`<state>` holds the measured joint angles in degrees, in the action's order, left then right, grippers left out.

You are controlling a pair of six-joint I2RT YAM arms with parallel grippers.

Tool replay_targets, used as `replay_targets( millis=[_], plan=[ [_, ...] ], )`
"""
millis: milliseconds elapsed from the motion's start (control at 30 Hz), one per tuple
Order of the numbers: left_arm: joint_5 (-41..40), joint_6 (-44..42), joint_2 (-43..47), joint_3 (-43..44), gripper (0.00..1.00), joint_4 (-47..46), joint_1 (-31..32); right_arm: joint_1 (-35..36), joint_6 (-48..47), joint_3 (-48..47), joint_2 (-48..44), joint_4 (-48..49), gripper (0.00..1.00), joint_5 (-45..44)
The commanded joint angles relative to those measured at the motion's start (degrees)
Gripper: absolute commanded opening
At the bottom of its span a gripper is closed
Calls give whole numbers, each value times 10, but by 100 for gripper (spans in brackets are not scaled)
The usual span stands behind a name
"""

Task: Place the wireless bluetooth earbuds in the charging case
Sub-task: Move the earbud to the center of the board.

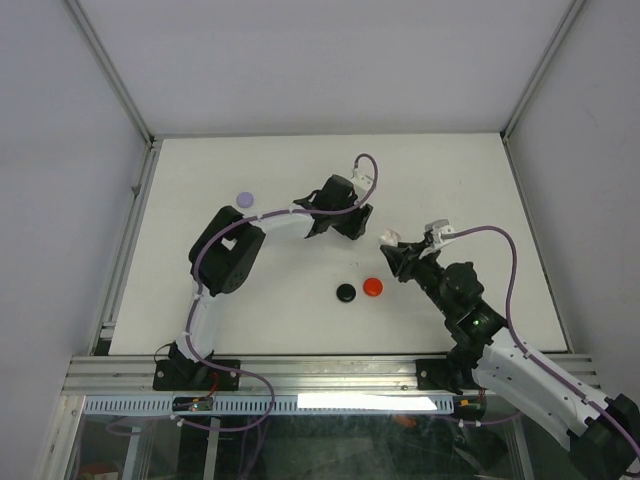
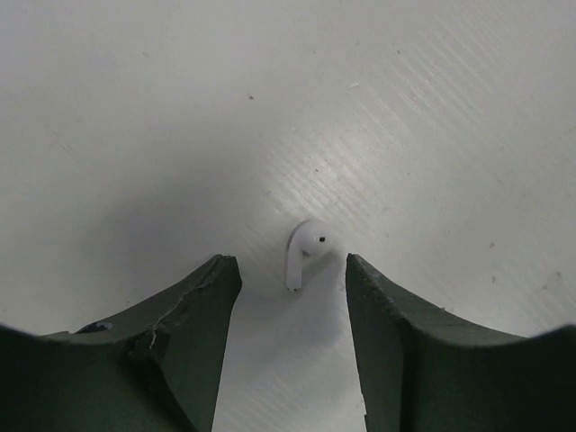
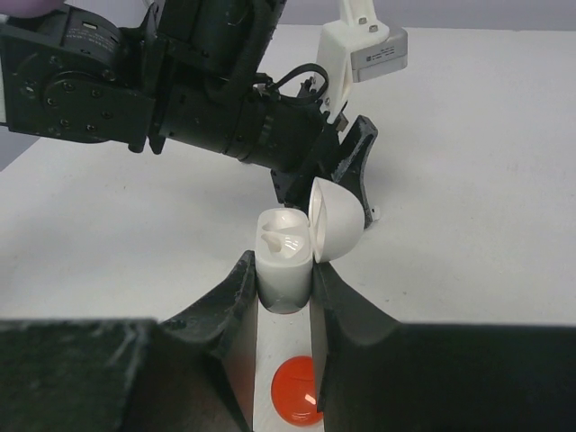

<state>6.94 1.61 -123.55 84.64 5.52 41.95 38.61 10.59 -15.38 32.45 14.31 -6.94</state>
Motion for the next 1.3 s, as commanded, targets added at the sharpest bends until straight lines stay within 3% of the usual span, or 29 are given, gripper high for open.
replay_targets(
  millis=[0, 400, 733, 1267],
  plan=[
    [-29, -54, -14, 44, 52, -15, 9, -4, 14, -1, -14, 31, 0, -11],
    [-56, -81, -29, 32, 40, 10, 37, -6, 17, -10, -22, 15, 0, -10],
    [-102, -53, 13, -19, 15, 13, 41, -6, 25, -20, -35, -2, 0, 5],
    [-190, 134, 218, -257, 14, 123, 41, -6, 29, -42, 52, 28, 0, 144]
  ],
)
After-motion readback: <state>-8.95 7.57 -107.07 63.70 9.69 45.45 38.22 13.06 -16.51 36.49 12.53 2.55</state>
